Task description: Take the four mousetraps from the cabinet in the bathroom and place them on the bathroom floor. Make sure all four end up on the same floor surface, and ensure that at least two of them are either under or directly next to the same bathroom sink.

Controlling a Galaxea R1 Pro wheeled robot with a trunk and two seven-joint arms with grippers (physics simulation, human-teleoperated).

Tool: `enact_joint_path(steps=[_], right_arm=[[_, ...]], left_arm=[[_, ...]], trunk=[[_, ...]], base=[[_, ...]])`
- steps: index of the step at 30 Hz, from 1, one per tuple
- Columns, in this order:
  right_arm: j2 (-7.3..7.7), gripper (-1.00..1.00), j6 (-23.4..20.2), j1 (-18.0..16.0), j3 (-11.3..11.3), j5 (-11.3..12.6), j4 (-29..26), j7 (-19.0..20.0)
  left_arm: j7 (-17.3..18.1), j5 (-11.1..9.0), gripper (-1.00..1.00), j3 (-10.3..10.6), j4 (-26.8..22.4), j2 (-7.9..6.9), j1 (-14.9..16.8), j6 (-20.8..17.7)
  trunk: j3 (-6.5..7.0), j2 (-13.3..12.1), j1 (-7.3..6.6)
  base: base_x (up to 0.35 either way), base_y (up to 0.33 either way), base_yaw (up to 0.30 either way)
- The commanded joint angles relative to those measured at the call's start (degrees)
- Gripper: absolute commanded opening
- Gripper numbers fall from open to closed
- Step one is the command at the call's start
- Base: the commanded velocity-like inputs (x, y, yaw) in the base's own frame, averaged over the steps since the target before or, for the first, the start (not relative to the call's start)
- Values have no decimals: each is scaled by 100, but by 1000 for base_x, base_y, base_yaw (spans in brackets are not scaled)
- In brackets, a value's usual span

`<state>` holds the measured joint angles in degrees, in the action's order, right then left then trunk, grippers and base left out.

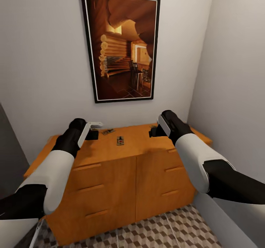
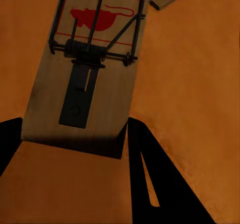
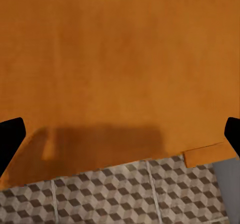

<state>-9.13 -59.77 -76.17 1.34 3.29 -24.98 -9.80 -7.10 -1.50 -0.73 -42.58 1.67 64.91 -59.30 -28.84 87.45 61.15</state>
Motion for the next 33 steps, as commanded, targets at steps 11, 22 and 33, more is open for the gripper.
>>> enact_joint_path(steps=[11, 22, 33], right_arm=[[-33, 100, 126, -3, 15, 44, -7, -39], [-86, 100, 208, -3, 15, 53, -7, -33], [-86, 100, 211, -3, 15, 88, -7, -30]], left_arm=[[-12, 0, -100, -1, 2, -44, 4, -29], [-11, -7, -100, 3, 4, -29, 4, -29], [-11, -30, -100, 6, -5, 5, 4, -25]], trunk=[[-7, 4, 0], [-7, 4, 0], [-7, 4, 0]], base=[[0, 0, 286], [0, 0, 286], [0, 0, 267]])
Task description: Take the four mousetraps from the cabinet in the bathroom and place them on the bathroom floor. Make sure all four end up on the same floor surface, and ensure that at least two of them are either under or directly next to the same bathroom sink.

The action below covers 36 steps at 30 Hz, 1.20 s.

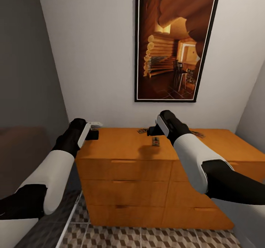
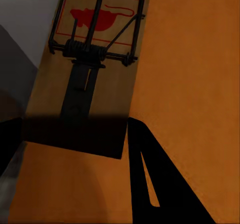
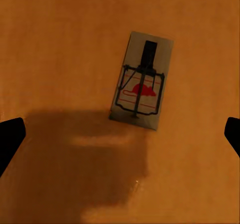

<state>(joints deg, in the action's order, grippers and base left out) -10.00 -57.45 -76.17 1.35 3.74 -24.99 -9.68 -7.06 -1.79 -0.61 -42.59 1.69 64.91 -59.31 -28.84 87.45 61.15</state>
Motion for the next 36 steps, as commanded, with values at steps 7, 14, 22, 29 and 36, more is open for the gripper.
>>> enact_joint_path(steps=[7, 14, 22, 29, 36], right_arm=[[0, 100, -8, -4, 4, 69, -6, -36], [0, 100, 194, -4, -9, 48, 3, -47], [46, 100, 267, -3, -12, 39, 221, -120], [50, 100, 261, -4, -28, 61, 357, -310], [59, 100, 301, -4, -494, 79, 856, -425]], left_arm=[[-7, 2, -100, 5, -12, 84, 4, -11], [-14, 33, -100, 20, 41, 353, 4, 8], [-13, 13, -100, 26, 30, 420, 4, 0], [-7, 6, -100, 26, 26, 458, 4, -10], [-6, 5, -100, 26, 30, 502, 4, -11]], trunk=[[-7, 4, 0], [-7, 4, 0], [-7, 4, 0], [-7, 4, 0], [-7, 4, 0]], base=[[0, 0, 58], [145, 0, 6], [209, 0, 1], [26, 0, 0], [3, 0, 0]])
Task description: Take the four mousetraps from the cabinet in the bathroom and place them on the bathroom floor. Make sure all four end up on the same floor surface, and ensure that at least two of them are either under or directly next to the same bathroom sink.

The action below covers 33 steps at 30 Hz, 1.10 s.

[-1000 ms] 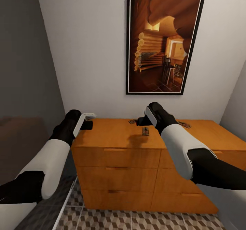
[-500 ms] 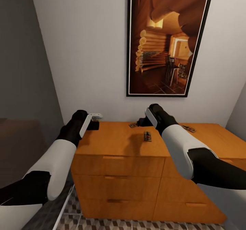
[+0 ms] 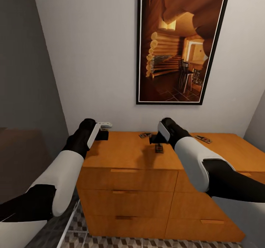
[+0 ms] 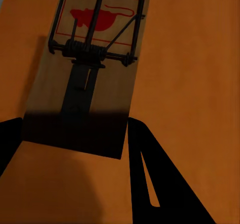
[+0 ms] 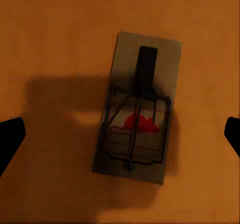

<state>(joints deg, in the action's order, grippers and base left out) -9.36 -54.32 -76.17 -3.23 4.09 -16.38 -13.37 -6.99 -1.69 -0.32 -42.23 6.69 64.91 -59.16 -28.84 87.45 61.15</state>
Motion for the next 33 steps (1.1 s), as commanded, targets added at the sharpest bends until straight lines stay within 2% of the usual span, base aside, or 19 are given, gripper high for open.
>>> enact_joint_path(steps=[1, 2, 4, 7, 10, 33], right_arm=[[-2, 100, 7, -3, -127, 43, 32, -78], [0, 100, 41, -3, -297, 42, 85, -150], [2, 100, 79, -3, -500, 40, 131, -325], [-1, 100, 105, -3, -671, 40, 160, -552], [-7, 100, 116, -3, -748, 39, 171, -661], [-1, 100, 311, -3, -811, 39, 179, -746]], left_arm=[[-13, -5, -100, -3, -3, 3, 4, -25], [-13, -4, -100, -3, -4, 8, 4, -25], [-13, -1, -100, -3, -4, 12, 4, -25], [-17, 1, -100, -3, -4, 15, 4, -25], [-16, -3, -100, -3, 1, 16, 4, -25], [-19, -11, -100, -3, 22, 12, 4, -12]], trunk=[[-7, 4, 0], [-7, 4, 0], [-7, 4, 0], [-7, 4, 0], [-7, 4, 0], [-7, 4, 0]], base=[[0, 0, 0], [0, 0, 0], [0, 0, 0], [0, 0, 0], [0, 0, 0], [0, 0, 0]])
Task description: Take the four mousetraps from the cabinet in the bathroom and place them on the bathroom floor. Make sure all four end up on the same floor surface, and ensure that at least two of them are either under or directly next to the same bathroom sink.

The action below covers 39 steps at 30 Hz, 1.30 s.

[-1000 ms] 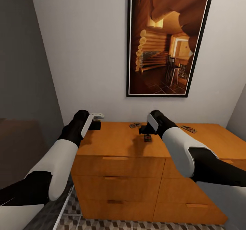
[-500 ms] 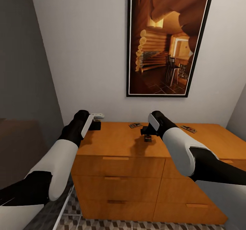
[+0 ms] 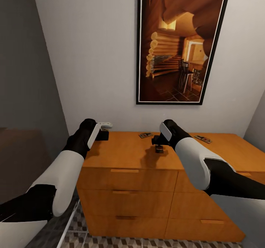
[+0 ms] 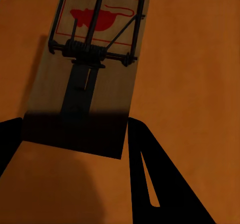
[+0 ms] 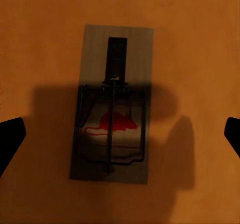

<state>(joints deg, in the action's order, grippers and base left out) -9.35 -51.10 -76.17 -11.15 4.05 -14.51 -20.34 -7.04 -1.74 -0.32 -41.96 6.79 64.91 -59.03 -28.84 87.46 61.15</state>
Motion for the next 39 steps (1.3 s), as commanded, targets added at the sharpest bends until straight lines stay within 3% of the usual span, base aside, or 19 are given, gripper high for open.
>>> enact_joint_path(steps=[1, 26, 31, 39], right_arm=[[-1, 100, 7, -3, -19, 45, -8, -49], [-8, 100, 39, -3, -14, 43, -11, -48], [-7, 100, 39, -3, -11, 43, -11, -49], [-6, 100, 39, -3, -11, 43, -11, -49]], left_arm=[[-15, -10, -100, -3, -4, 2, 4, -24], [-17, -17, -100, -3, 21, 41, 4, -64], [-17, -19, -100, -3, 19, 42, 4, -65], [-17, -16, -100, -3, 21, 42, 4, -58]], trunk=[[-7, 4, 0], [-7, 4, 0], [-96, 204, 110], [-96, 204, 110]], base=[[0, 0, 0], [0, 0, 0], [0, 0, 0], [0, 0, 0]])
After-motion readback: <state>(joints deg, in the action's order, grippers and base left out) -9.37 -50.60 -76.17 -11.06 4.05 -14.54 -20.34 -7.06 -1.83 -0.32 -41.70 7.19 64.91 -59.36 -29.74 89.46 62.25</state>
